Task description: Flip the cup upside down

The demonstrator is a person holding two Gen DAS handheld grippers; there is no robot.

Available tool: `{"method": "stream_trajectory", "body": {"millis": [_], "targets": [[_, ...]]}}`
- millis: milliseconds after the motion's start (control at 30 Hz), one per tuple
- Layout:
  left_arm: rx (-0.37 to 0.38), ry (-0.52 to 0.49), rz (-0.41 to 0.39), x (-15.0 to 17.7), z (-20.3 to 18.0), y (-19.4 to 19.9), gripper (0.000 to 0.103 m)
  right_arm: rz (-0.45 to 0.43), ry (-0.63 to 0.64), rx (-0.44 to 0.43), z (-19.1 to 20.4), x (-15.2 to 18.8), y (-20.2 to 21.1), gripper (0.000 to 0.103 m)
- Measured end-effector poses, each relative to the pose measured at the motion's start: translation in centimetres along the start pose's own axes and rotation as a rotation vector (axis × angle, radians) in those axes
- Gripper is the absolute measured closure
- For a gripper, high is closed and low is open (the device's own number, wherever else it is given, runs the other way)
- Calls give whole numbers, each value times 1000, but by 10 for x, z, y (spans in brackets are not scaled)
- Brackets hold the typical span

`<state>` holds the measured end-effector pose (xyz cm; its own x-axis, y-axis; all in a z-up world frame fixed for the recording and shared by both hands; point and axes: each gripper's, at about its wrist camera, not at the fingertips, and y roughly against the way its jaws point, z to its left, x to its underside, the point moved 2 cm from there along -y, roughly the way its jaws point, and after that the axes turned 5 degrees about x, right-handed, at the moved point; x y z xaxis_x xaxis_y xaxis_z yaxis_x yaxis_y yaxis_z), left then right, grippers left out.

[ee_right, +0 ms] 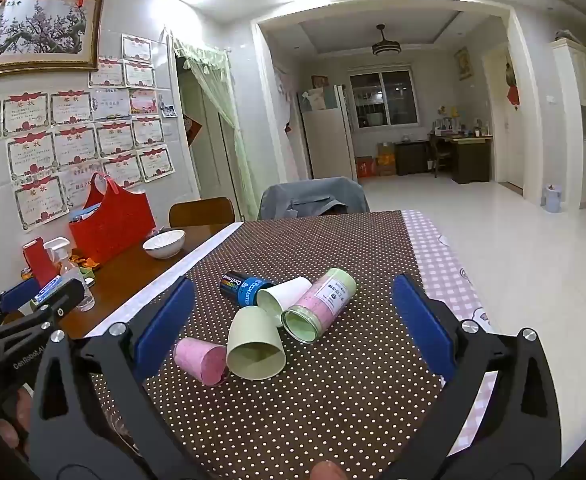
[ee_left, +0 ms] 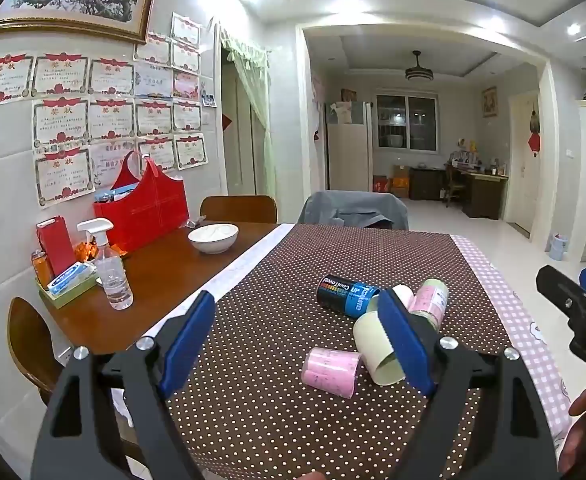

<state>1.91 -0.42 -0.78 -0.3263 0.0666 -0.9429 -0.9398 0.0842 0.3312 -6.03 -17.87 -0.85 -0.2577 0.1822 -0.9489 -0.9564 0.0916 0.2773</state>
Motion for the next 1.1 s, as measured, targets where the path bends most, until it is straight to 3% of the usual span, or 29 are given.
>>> {"method": "stream_trajectory", "body": {"millis": [1100], "targets": [[4,4,-11,-3,0,3,21,-10,1,0,1,-2,0,6]]}}
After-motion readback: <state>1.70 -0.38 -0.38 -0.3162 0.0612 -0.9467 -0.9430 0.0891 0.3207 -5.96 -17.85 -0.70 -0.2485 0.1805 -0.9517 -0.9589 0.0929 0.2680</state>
